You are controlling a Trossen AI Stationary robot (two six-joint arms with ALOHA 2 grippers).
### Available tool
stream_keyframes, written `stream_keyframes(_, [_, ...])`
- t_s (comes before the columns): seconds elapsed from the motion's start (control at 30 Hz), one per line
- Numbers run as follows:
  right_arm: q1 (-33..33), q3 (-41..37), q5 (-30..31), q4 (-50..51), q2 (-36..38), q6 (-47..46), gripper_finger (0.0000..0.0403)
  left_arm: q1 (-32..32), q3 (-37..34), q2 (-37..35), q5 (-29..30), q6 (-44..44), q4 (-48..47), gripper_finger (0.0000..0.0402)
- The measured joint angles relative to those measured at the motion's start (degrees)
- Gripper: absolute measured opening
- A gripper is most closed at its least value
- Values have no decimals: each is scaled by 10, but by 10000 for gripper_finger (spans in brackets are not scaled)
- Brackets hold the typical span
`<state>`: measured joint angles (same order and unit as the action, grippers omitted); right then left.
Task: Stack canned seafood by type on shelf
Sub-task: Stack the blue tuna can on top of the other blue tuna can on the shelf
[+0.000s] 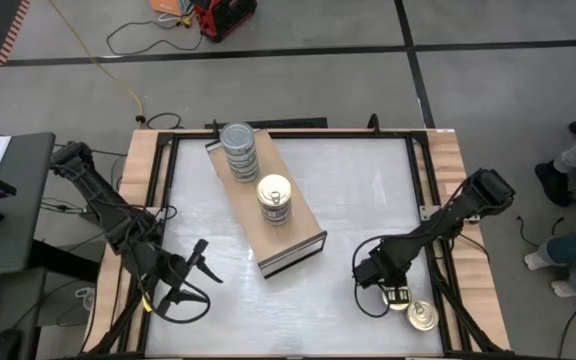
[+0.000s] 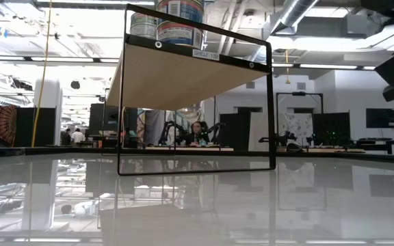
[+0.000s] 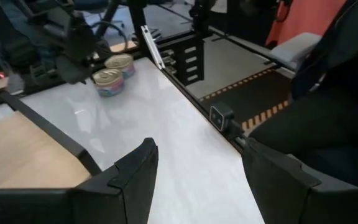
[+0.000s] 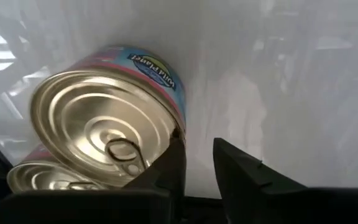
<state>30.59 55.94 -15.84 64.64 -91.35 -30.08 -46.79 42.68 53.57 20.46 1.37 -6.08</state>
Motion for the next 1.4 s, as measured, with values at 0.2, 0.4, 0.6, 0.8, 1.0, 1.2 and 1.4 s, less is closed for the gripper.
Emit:
stream_keyframes(0.2, [3, -23, 16, -47, 1, 2, 95, -4, 0, 0, 23, -5, 0, 224])
stream_keyframes(0.4, [-16, -36, 95, -23, 0, -8, 39, -4, 0, 0, 29, -11, 0, 224])
stream_keyframes(0.6, [-58, -38, 155, 8, -1, -14, 23, -4, 0, 0, 34, -13, -3, 224])
stream_keyframes(0.8, [-102, -6, 227, 86, 43, -15, 77, -3, 0, 0, 39, -10, -6, 224])
stream_keyframes(1.0, [-102, 57, 210, 80, 98, -54, 105, -3, 0, 0, 63, -8, -6, 224])
stream_keyframes(1.2, [-61, 73, 134, 4, 118, -91, 201, -3, 0, 0, 93, -7, -6, 224])
stream_keyframes(1.4, [-13, 73, 126, 27, 83, -119, 323, -3, 0, 0, 111, -11, -7, 224])
